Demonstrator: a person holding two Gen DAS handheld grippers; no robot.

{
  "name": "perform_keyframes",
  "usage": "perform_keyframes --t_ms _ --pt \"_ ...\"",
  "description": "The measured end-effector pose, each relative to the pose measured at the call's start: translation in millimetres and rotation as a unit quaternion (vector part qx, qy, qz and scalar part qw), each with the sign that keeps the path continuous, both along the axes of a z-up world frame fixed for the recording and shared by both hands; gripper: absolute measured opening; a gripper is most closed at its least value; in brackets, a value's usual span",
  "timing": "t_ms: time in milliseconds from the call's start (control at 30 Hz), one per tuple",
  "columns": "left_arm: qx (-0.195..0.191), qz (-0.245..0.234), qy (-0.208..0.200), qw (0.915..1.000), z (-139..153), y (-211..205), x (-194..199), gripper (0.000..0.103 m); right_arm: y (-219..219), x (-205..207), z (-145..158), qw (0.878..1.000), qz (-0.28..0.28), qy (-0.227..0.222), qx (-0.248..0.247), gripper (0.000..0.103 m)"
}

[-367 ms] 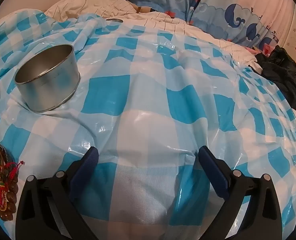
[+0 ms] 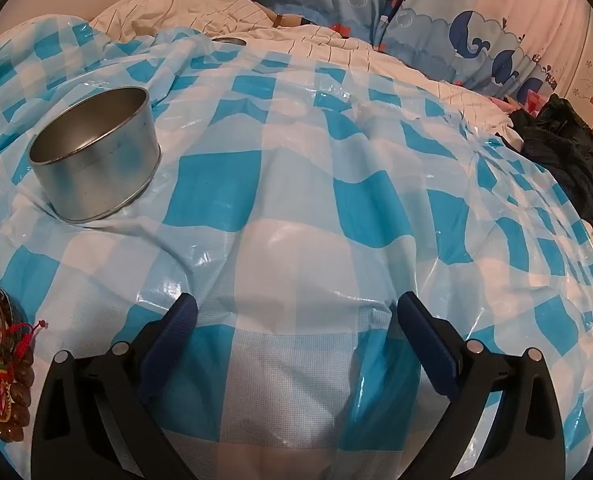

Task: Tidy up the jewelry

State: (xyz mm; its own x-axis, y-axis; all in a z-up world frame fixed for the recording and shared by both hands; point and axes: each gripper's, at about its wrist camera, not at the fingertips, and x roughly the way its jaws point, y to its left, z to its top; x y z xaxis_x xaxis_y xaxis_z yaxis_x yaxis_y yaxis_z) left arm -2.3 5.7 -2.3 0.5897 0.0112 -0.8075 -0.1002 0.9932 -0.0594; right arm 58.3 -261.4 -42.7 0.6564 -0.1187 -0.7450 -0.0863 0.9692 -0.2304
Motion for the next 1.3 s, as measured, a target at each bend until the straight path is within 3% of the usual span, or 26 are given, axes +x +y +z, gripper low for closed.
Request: perform_keyframes --t_ms 233,400,667,1300 --pt "-0.009 0.003 0.018 0.9998 -13 -2 2 0.095 0 0 0 1.000 0.000 0.000 0.000 0.096" --pt "-0.042 0.000 0.014 0.9990 -15 2 4 0.095 1 0 0 1.000 0.000 0.000 -0.001 0.096" --pt "0.005 0.001 0.007 1.0000 -13 -5 6 0.095 1 0 0 1.000 0.000 0.000 -0.003 0.096" --pt "0.049 0.017 0.031 0.9982 -24 -6 12 0.095 2 0 -1 1.000 0.000 0.001 -0.006 0.096"
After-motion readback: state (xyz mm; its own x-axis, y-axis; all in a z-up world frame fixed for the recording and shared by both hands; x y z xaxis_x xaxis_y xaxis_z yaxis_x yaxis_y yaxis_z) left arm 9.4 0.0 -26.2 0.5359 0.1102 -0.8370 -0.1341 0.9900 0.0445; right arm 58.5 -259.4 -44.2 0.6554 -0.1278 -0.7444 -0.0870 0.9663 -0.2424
